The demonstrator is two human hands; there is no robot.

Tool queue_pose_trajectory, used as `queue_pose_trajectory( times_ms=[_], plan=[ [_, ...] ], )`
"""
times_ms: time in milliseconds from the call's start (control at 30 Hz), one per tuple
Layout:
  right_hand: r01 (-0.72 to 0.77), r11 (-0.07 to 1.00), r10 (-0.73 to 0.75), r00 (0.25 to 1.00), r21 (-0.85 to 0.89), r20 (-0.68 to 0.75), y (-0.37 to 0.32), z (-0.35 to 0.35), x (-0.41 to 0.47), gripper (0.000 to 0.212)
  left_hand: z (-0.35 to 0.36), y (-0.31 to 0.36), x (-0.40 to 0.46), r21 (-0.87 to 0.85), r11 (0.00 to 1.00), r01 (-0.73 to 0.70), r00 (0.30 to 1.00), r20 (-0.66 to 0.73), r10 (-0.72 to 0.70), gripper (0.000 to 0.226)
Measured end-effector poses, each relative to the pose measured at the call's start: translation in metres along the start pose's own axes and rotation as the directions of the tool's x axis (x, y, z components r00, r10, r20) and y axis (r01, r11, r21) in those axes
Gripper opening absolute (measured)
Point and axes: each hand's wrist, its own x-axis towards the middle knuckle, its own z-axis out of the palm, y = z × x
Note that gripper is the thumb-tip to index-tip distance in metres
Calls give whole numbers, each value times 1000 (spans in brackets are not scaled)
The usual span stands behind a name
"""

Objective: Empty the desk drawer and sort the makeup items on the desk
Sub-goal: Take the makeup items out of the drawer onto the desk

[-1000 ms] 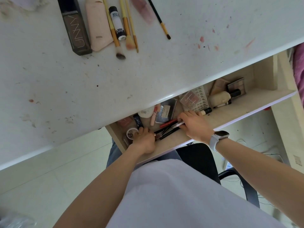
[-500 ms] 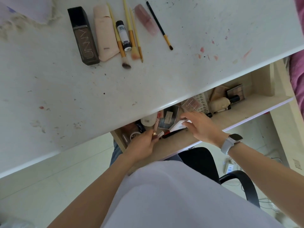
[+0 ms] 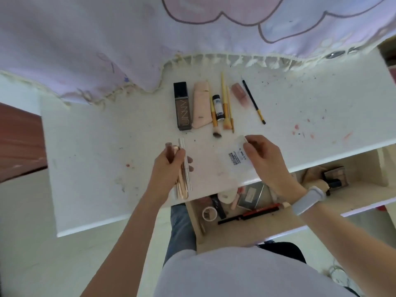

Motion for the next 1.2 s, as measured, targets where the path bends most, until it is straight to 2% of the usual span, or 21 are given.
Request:
queue_pose_trajectory(
  times_ms=[67,167,333,467,600,700,800,867,967,1067,1200],
  plan=[
    [36,999,-38,999,32,38,-20,25,18,28,-25,6,21,-101,994,31,992,-119,-43,17],
    [137,991,-134,984,-11,119,-51,64,48,41,-54,12,54,-192,980,47,983,-165,-79,12],
    [265,941,-239,961,-212,140,-90,117,103,34,-78,23,106,-9,999,45,975,-215,-46,13],
    [338,779,-266,941,-528,210,-93,141,135,30,-81,29,124,82,996,42,967,-256,-19,13],
    [386,620,-278,922,-683,269,-89,149,149,34,-82,31,133,56,997,53,961,-274,-36,17],
    [420,480,-314,902,-771,296,-90,151,151,37,-83,35,133,73,997,10,951,-309,13,19],
    [433,414,-354,887,-801,297,-86,153,151,36,-87,41,128,77,995,-69,945,-314,90,31],
    [471,392,-401,860,-790,314,-83,153,146,32,-89,40,124,93,991,-99,953,-279,122,29],
    [604,280,-495,757,-746,427,-72,149,132,23,-88,28,117,201,967,-157,956,-216,200,22],
    [677,137,-421,701,-724,576,-55,144,120,32,-83,16,113,345,904,-254,935,-151,320,31],
    [744,169,-500,631,-647,594,-51,132,111,31,-84,6,114,405,856,-321,907,-130,401,41]
  ],
)
